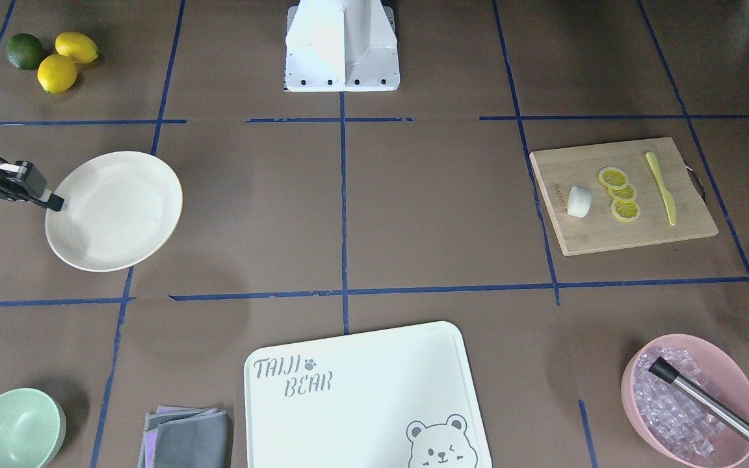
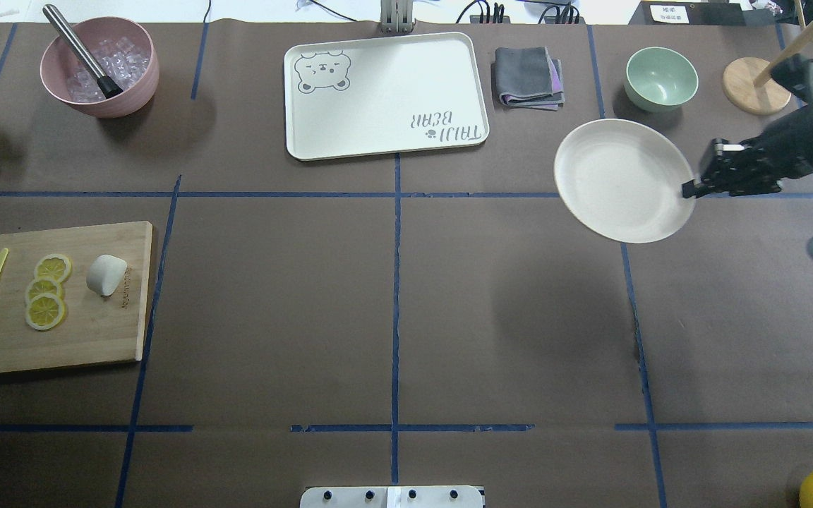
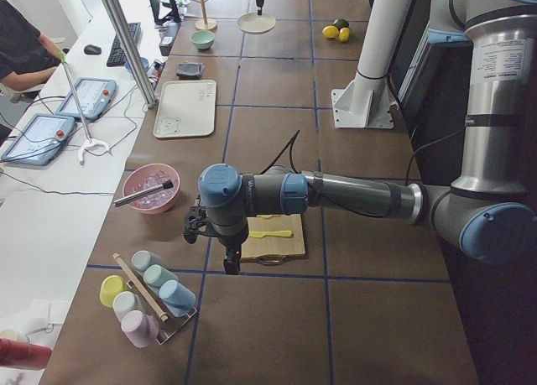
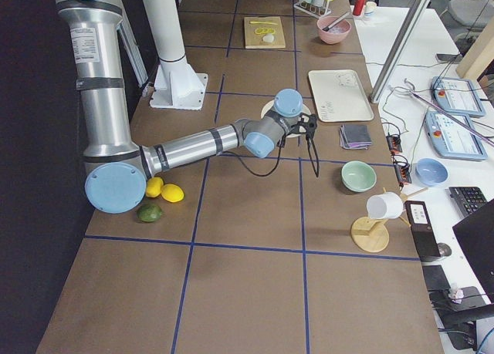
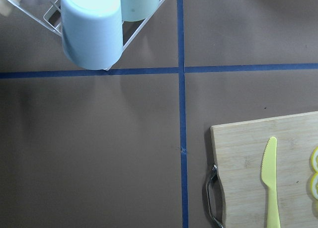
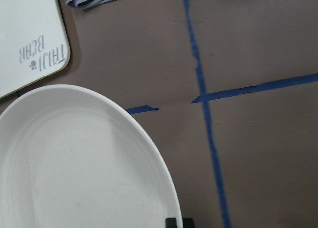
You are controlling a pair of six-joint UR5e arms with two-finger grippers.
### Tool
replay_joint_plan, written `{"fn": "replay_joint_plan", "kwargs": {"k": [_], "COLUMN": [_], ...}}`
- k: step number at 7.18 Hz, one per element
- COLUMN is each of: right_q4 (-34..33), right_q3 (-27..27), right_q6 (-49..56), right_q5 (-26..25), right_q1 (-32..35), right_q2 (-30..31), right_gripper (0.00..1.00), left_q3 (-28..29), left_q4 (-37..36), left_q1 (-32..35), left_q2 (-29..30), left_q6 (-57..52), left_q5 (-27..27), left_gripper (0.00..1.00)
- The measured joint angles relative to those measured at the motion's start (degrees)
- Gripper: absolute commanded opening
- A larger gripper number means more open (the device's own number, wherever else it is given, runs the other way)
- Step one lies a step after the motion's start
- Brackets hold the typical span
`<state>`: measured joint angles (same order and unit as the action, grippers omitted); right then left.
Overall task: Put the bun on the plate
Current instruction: 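Slide the white plate with the right gripper toward the table center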
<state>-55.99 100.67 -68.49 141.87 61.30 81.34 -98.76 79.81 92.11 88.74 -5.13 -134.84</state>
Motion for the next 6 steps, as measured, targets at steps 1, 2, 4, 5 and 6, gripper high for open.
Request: {"fn": "replay_joint_plan", "kwargs": {"k": [1,2,4,5,6], "right_q4": [-0.1,-0.8,-6.4,-9.4,-10.7], "right_q3": [0.0,-0.2,-1.4,-3.2,-5.7], "right_q6": [-5.7,-10.1,-15.8,-17.4,-18.6], "right_q5": [-5.2,-10.9,-21.4,-25.2,-27.8], "right_q1": [-5.8,-11.8,-21.7,-24.9,-27.2], "right_q2": [-3.9,-7.3,-14.8,-18.6,-21.5], "right_gripper": [0.0,0.0,0.0,0.0,0.0], "left_q3": [-0.1,-0.2,-0.2,-0.2,-0.2], "left_q4": [0.0,0.0,0.0,0.0,0.0], "left_q1": [0.0,0.0,0.0,0.0,0.0], "left_q2": [-0.1,-0.2,-0.2,-0.1,-0.1], "left_q6": [0.0,0.0,0.0,0.0,0.0], "left_q5": [0.0,-0.1,0.0,0.0,0.0], "left_gripper": [1.0,1.0,1.0,1.0,1.0]}}
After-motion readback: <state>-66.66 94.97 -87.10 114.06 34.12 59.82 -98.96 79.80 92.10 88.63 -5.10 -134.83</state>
